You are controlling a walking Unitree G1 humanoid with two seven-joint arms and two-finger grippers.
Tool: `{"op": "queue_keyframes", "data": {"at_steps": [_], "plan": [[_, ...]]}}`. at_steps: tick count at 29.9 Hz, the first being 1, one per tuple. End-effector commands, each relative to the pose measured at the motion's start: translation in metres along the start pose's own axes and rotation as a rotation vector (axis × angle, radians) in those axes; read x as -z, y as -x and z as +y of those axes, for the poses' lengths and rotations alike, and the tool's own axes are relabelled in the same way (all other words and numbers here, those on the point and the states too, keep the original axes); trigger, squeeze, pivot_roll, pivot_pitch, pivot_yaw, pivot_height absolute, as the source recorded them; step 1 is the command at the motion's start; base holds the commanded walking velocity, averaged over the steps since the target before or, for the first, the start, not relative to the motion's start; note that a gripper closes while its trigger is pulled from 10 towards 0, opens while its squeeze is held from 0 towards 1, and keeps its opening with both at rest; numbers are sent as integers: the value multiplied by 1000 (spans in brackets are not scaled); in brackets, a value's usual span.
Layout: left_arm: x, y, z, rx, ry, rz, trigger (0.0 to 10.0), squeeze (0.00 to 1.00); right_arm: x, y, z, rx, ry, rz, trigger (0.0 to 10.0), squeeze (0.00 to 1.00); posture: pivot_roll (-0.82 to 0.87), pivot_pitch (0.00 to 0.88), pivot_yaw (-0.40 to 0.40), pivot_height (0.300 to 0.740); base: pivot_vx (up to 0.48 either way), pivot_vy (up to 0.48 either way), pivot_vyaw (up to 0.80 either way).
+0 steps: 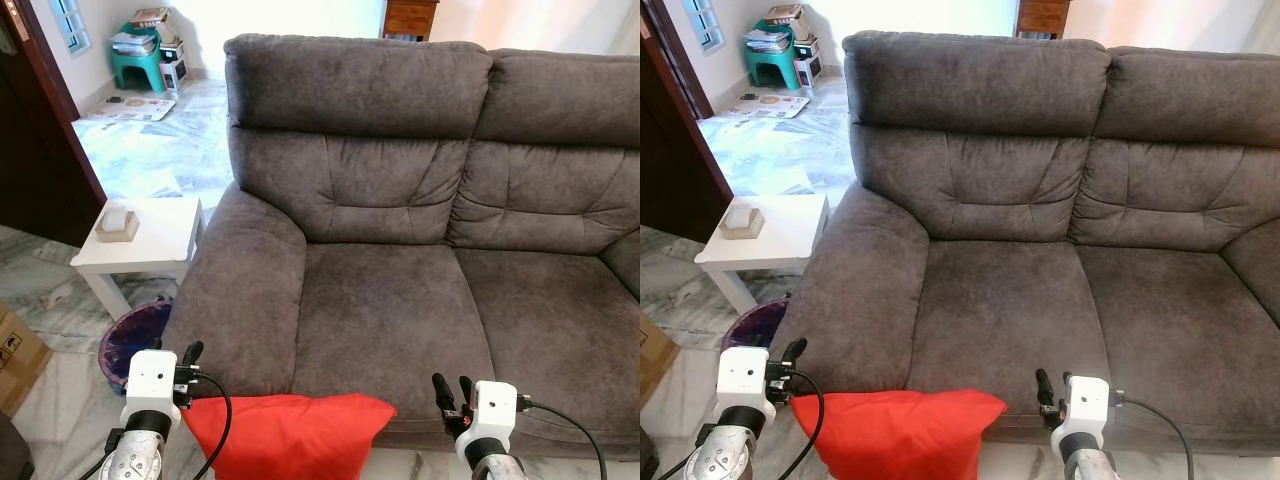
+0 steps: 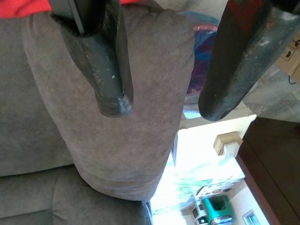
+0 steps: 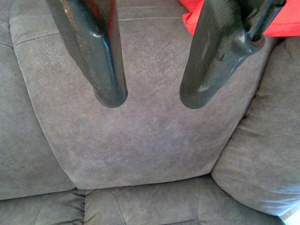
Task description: Move the pillow to the sofa from floor
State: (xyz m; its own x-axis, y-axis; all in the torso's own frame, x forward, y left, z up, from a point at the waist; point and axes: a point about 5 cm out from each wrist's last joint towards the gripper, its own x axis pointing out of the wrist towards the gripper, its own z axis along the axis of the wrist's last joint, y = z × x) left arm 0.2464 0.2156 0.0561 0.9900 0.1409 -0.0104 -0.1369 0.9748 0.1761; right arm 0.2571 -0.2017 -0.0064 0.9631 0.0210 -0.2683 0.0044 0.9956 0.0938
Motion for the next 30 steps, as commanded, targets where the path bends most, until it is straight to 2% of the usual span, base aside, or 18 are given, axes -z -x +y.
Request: {"op": "queue_keyframes", "data": {"at_steps": [1,4,11,14,19,24,30], "plan": [[2,3,4,-6,-6,18,10000,0,-1,-1,3,-5,-3,-3,10000,0,17,91,-9,702,0,0,0],[4,4,4,-3,-18,29,10000,0,4,-1,4,-3,19,42,10000,0,17,92,-8,702,0,0,0],[3,5,4,-3,-15,31,10000,0,0,0,3,8,-1,-4,10000,0,19,94,-7,682,0,0,0],[4,7,4,5,-22,35,10000,0,2,-1,4,12,32,19,10000,0,20,94,-7,682,0,0,0],[4,8,5,1,-22,36,10000,0,4,-1,6,8,36,33,10000,0,22,96,-7,682,0,0,0],[5,9,5,5,-30,44,10000,0,4,0,7,5,73,26,10000,0,22,93,-5,652,0,0,0],[5,10,6,5,-31,47,10000,0,6,1,7,14,65,29,10000,0,26,87,-3,652,0,0,0]]}}
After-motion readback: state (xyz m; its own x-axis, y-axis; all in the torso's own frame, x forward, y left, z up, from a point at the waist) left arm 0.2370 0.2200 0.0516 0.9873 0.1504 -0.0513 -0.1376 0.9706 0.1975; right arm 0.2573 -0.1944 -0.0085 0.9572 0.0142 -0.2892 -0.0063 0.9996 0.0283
